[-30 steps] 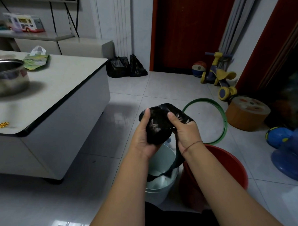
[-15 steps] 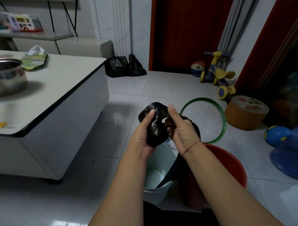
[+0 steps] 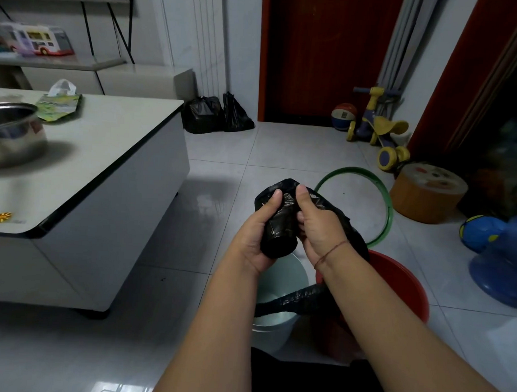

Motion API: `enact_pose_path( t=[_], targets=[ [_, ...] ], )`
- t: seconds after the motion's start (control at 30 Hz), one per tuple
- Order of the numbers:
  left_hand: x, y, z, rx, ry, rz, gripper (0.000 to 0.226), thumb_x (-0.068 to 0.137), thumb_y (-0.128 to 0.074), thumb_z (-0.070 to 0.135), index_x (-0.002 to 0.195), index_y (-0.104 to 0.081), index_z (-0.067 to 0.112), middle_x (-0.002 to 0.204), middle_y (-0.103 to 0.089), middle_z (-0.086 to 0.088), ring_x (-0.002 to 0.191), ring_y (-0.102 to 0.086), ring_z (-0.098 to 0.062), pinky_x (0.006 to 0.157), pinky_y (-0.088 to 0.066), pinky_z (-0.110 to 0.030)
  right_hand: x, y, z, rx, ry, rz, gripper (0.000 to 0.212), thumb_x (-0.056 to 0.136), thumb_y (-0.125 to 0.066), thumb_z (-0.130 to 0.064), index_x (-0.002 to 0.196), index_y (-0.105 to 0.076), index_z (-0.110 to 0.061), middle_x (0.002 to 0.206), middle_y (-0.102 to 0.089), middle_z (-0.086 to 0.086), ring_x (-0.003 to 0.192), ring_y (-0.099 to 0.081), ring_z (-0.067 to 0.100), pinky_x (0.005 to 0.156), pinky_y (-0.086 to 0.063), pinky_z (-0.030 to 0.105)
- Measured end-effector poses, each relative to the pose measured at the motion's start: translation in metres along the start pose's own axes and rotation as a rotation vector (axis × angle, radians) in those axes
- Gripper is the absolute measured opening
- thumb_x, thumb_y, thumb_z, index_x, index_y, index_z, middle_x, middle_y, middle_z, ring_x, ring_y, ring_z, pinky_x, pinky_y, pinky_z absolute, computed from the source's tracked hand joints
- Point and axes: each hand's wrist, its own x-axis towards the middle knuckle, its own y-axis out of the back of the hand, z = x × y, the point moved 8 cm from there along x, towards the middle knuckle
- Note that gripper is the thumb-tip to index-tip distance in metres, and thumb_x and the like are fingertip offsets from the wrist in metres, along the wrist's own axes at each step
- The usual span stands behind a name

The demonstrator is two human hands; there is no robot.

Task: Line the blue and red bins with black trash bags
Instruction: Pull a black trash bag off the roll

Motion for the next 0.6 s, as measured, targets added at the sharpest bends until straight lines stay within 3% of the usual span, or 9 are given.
enact_pose_path(
  t=[0.07, 0.17, 0.27, 0.33, 0.53, 0.6],
  targets=[
    [-0.0003, -0.0009, -0.0004, -0.018, 0.009, 0.005, 0.036, 0.09, -0.057, 0.03, 0.071, -0.079, 0.008, 0.078, -0.075, -0.011, 0.067, -0.072, -0.018, 0.057, -0.055, -0.022, 0.0006, 0.0001, 0.0041, 0.061, -0.024, -0.004, 0.044, 0.087, -0.062, -0.038, 0.049, -0.055, -0.016, 0.047, -0.042, -0.001, 0.059, -0.052, 0.014, 0.071, -0.054, 0.024],
    [-0.0005, 0.0005, 0.0, -0.038, 0.016, 0.009, 0.036, 0.091, -0.057, 0.028, 0.071, -0.079, 0.008, 0.076, -0.074, -0.011, 0.064, -0.072, -0.017, 0.055, -0.055, -0.021, 0.0027, 0.0007, 0.007, 0.126, -0.028, -0.021, 0.048, 0.089, -0.06, -0.032, 0.044, -0.06, -0.014, 0.039, -0.047, -0.005, 0.046, -0.057, 0.006, 0.058, -0.052, 0.017],
    [-0.0021, 0.0013, 0.0012, -0.024, 0.018, 0.011, 0.035, 0.089, -0.058, 0.028, 0.067, -0.078, 0.009, 0.07, -0.073, -0.008, 0.058, -0.07, -0.015, 0.051, -0.053, -0.02, 0.0002, -0.0009, 0.0053, 0.155, -0.043, -0.039, 0.03, 0.089, -0.06, -0.03, 0.07, -0.068, -0.008, 0.059, -0.066, 0.003, 0.065, -0.068, 0.011, 0.06, -0.054, 0.019],
    [-0.0034, 0.002, 0.0014, -0.009, 0.026, 0.023, 0.035, 0.087, -0.059, 0.028, 0.063, -0.077, 0.01, 0.066, -0.072, -0.007, 0.055, -0.068, -0.014, 0.049, -0.051, -0.019, -0.0011, -0.0008, 0.0068, 0.165, -0.072, -0.036, 0.028, 0.09, -0.059, -0.029, 0.077, -0.066, -0.005, 0.07, -0.064, 0.011, 0.071, -0.067, 0.016, 0.061, -0.056, 0.02],
    [-0.0051, 0.0024, -0.0013, -0.047, 0.056, 0.017, 0.036, 0.088, -0.059, 0.025, 0.063, -0.076, 0.006, 0.064, -0.071, -0.01, 0.052, -0.067, -0.016, 0.046, -0.051, -0.019, -0.005, -0.0025, 0.0072, 0.188, -0.108, -0.051, 0.027, 0.09, -0.058, -0.028, 0.078, -0.066, -0.005, 0.069, -0.066, 0.011, 0.07, -0.066, 0.017, 0.067, -0.056, 0.023],
    [-0.0058, 0.0024, -0.0022, -0.06, 0.07, 0.009, 0.038, 0.09, -0.057, 0.025, 0.063, -0.076, 0.005, 0.063, -0.07, -0.01, 0.051, -0.067, -0.017, 0.045, -0.051, -0.02, -0.0063, -0.0031, 0.0064, 0.198, -0.115, -0.059, 0.028, 0.091, -0.058, -0.027, 0.075, -0.064, -0.005, 0.062, -0.062, 0.01, 0.063, -0.064, 0.016, 0.062, -0.056, 0.022]
  ],
)
